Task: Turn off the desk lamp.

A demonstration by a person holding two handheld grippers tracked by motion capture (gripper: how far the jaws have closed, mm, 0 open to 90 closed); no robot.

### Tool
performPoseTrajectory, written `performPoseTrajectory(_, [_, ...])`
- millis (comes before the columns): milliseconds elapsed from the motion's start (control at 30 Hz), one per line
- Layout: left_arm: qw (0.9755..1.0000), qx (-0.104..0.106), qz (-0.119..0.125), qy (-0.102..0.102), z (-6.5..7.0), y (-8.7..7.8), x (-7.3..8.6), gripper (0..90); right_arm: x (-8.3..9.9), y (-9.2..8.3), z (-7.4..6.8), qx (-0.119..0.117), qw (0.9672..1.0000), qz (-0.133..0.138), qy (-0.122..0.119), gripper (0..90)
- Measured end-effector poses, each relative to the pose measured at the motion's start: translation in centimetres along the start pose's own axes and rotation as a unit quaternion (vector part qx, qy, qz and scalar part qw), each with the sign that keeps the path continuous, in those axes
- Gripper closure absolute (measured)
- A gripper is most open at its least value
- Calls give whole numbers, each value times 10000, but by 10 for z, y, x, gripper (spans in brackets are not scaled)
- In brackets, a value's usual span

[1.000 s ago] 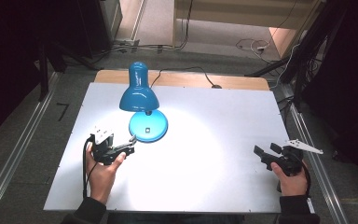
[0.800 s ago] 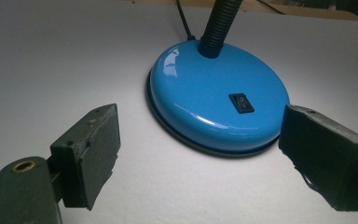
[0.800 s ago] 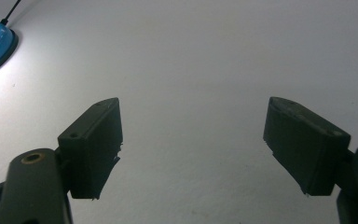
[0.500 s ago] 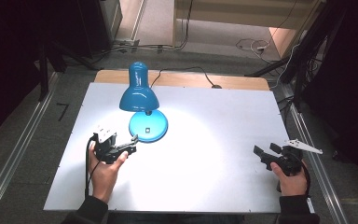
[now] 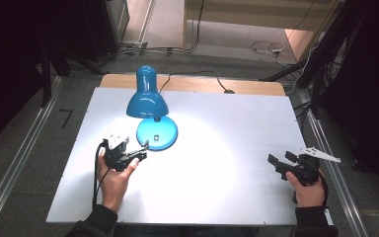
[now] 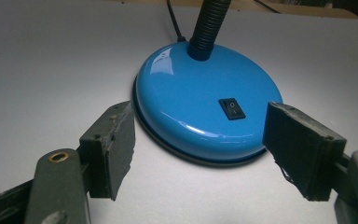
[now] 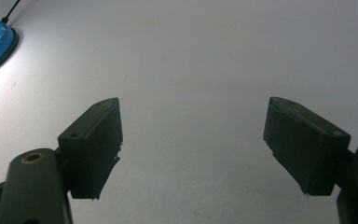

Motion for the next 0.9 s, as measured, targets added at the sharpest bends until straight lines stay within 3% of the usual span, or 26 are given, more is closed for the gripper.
performPoseTrajectory(367, [10000,53,-14,41,7,7,-2,352,0,0,0,-13,10000,-9,0,183])
performPoseTrajectory(467, [10000,79,-12,22,7,9,-2,433,0,0,0,-16,10000,-12,2,183])
performPoseTrajectory(633, [10000,87,-10,46,8,10,-3,470,0,0,0,-18,10000,-16,0,183])
performPoseTrajectory(900, [9998,166,34,130,12,13,-4,628,0,1,-1,-23,10000,-28,9,183])
Point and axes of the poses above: each handheld gripper's, and its own axes: y roughly forward along the jaws, x roughly out of its underside, z roughly to its right, the point moved 1 cm from there along y, roughly forward along the jaws, and after that the axes turned 4 degrees about -y, right-handed, at the moved point
